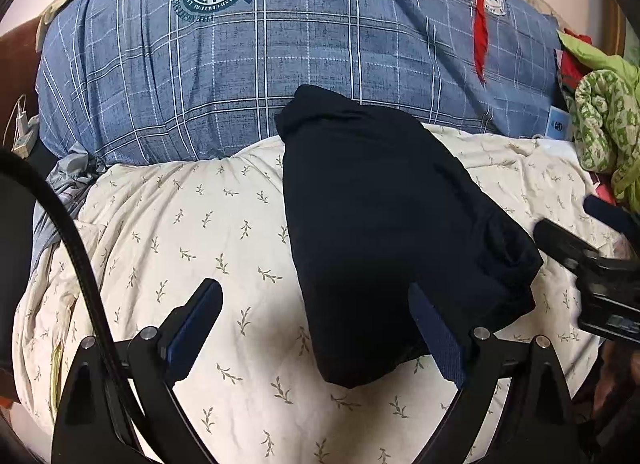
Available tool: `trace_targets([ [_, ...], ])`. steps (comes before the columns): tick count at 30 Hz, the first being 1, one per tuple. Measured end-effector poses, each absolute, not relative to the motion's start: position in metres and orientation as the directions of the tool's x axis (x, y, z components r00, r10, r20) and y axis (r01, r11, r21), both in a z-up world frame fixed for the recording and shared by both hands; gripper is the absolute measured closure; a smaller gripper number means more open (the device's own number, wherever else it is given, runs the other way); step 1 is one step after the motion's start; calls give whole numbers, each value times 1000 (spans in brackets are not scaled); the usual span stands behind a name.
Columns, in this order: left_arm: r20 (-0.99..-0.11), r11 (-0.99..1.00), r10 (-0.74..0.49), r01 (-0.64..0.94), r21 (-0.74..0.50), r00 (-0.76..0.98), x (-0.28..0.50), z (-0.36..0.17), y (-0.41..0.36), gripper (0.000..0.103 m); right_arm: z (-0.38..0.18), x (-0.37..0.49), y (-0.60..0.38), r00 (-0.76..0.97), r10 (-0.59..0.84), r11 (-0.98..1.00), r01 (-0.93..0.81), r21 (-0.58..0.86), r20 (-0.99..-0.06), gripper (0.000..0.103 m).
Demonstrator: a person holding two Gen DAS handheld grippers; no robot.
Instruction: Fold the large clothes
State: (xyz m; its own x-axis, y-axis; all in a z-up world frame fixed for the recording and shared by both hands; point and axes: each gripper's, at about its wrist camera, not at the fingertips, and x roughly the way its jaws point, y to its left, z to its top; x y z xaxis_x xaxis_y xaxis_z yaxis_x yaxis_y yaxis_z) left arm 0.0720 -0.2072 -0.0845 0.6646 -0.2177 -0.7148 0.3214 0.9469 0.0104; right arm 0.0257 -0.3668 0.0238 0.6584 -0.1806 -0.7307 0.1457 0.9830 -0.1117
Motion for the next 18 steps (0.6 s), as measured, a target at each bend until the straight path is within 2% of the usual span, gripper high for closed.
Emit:
trace_targets([
  [3,-715,947,-209,322,23,667,72,-84,-210,9,0,43,-368,595,-310,950,174,-257,-741,0],
  [5,-716,946,-205,322,30,668,71,-84,-210,9,-20,48,-377,537,-344,939,179,-295,-770,0],
  [10,-730,945,-203,325,27,653,77,-91,-213,9,-54,39,-407,421,-332,940,221,-259,-844,0],
  [15,-726,941,-208,337,35,656,76,-88,-218,9,-36,26,-417,441,-325,939,253,-232,-836,0],
  [18,-729,941,-198,336,46,655,76,-88,-220,9,-21,23,-411,493,-247,959,248,-137,-834,0],
])
